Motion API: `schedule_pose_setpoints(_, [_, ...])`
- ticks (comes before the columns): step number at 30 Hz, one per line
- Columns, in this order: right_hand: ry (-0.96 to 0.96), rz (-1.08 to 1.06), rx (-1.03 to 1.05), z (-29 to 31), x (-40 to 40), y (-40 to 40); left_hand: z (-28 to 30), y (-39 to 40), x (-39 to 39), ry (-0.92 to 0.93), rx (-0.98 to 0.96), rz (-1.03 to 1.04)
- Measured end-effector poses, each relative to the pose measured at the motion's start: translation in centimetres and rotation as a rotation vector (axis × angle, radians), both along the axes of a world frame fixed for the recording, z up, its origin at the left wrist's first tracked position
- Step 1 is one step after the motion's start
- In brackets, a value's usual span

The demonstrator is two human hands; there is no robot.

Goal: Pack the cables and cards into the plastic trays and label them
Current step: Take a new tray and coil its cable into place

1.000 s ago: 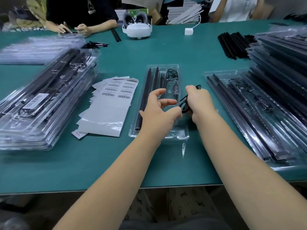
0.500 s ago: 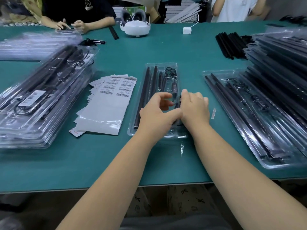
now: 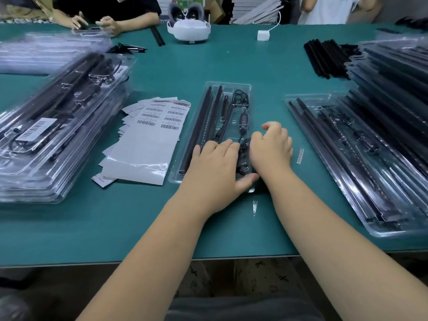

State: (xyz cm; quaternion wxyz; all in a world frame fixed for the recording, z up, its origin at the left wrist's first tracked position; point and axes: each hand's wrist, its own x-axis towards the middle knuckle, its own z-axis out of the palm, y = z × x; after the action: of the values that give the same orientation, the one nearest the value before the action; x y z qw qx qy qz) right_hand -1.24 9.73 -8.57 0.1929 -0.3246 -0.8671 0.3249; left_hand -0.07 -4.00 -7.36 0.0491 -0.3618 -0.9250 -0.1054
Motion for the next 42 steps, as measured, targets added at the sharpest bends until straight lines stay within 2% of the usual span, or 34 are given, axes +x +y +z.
schedule_pose_setpoints(6, [0.072, 0.052, 0.025, 0.0, 0.1, 0.7, 0.1, 0.0, 0.2, -0.015, 0.123, 0.004])
schedule_pose_setpoints(10, [-0.148, 0.131, 0.03, 0.5, -0.3, 0.3, 0.1, 0.3, 0.4, 0.052, 0.073, -0.014])
schedule_pose_setpoints(12, [-0.191, 0.212, -0.03, 1.0, -0.2, 0.7, 0.2, 0.5, 0.5, 0.052, 0.066, -0.022])
schedule_pose_setpoints(16, [-0.1, 0.326, -0.243, 2.4, 2.2, 3.3, 0.0, 0.6, 0.5, 0.073, 0.029, -0.012])
schedule_pose_setpoints(19, [-0.125, 0.464, -0.127, 2.6, 5.3, 3.9, 0.0, 0.6, 0.5, 0.073, 0.024, -0.006])
schedule_pose_setpoints(21, [-0.134, 0.546, 0.048, 2.3, 6.4, 3.3, -0.1, 0.6, 0.4, 0.079, 0.018, -0.01])
schedule_pose_setpoints(23, [-0.158, 0.561, 0.21, 2.0, 6.4, 2.5, -0.1, 0.6, 0.4, 0.089, 0.016, -0.009])
schedule_pose_setpoints(24, [-0.171, 0.542, 0.209, 2.0, 6.2, 2.3, -0.1, 0.6, 0.4, 0.088, 0.022, -0.009])
schedule_pose_setpoints(27, [-0.15, 0.4, -0.099, 2.2, 5.8, 2.1, -0.2, 0.6, 0.5, 0.079, 0.036, -0.01])
schedule_pose_setpoints(32, [-0.012, 0.182, -0.178, 2.2, 5.3, 1.7, -0.2, 0.5, 0.4, 0.087, 0.08, 0.0])
schedule_pose_setpoints(38, [-0.005, 0.188, -0.258, 2.3, 5.0, 1.6, -0.4, 0.5, 0.3, 0.109, 0.111, -0.009])
schedule_pose_setpoints(42, [0.2, 0.182, -0.573, 2.1, 4.2, 1.1, -0.5, 0.5, 0.2, 0.12, 0.156, -0.015])
